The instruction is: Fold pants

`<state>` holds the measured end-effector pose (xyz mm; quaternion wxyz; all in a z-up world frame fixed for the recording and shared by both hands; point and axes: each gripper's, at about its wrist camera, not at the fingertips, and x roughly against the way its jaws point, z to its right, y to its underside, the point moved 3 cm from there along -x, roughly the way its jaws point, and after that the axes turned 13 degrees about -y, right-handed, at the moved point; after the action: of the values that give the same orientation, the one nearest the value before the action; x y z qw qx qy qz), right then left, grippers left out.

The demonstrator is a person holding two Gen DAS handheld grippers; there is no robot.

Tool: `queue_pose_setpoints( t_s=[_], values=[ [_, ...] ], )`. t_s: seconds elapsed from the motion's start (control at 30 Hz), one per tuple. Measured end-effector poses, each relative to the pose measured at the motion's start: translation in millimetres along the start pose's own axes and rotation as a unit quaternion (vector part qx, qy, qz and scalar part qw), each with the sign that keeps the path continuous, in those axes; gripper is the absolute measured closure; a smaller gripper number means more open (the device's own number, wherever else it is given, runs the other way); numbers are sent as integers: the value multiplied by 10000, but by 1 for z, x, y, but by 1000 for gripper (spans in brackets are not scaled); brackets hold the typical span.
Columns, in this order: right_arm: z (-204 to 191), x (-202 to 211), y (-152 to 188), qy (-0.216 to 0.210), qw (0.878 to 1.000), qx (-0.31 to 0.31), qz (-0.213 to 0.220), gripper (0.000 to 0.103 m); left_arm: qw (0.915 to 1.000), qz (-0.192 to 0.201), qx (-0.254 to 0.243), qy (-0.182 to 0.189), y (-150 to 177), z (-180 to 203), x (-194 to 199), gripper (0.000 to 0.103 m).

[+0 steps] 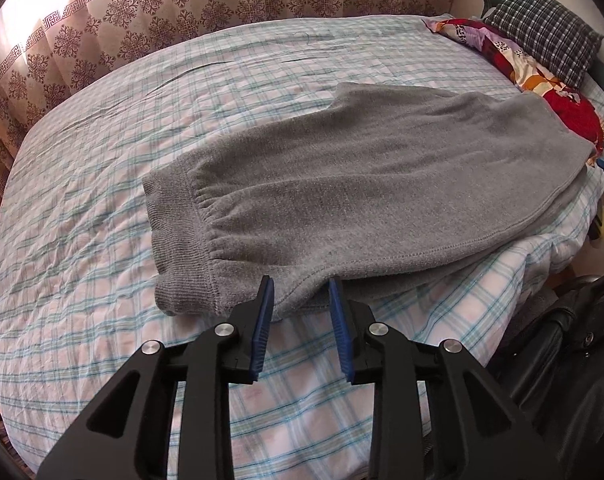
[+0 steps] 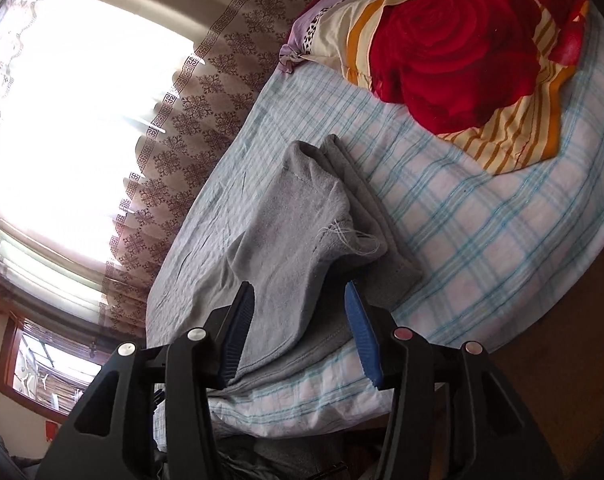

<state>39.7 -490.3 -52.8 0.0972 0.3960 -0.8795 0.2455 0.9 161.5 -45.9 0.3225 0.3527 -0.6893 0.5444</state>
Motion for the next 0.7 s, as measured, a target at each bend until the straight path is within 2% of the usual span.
queue_pose_setpoints(
  t_s=[0.13,0.23,0.27,0.3,0.33,0.4,0.5,0.6,0.63,0.7],
  values=[
    [6,-24,-10,366,9992,-88,-153,54,9995,292,-55,140,-5,1,18,64],
    [12,-36,-21,687,9974,-203,-106,55,9987,462,-118,154,-11,5,27,62],
    [12,-38,-24,853,9962,-169,-60,58,9985,507,-119,161,-13,6,28,61],
    [10,-40,-27,938,9955,-80,-39,70,9983,544,-106,173,-17,8,28,57],
    [7,-42,-29,1084,9941,48,4,82,9981,579,-97,191,-22,11,27,55],
    [-9,-41,-34,1254,9908,499,107,92,9977,635,-89,214,-33,17,21,54],
    [-51,-24,-38,1078,9842,1359,350,94,9976,603,-50,347,-50,28,3,53],
    [-88,-9,-31,999,9678,2278,398,94,9977,428,-130,502,-59,46,-18,53],
    [-88,-7,-29,1053,9648,2390,317,94,9977,352,-201,541,-59,52,-25,53],
    [-68,-5,-28,1251,9669,2219,108,94,9971,206,-380,626,-54,64,-36,53]
  ],
)
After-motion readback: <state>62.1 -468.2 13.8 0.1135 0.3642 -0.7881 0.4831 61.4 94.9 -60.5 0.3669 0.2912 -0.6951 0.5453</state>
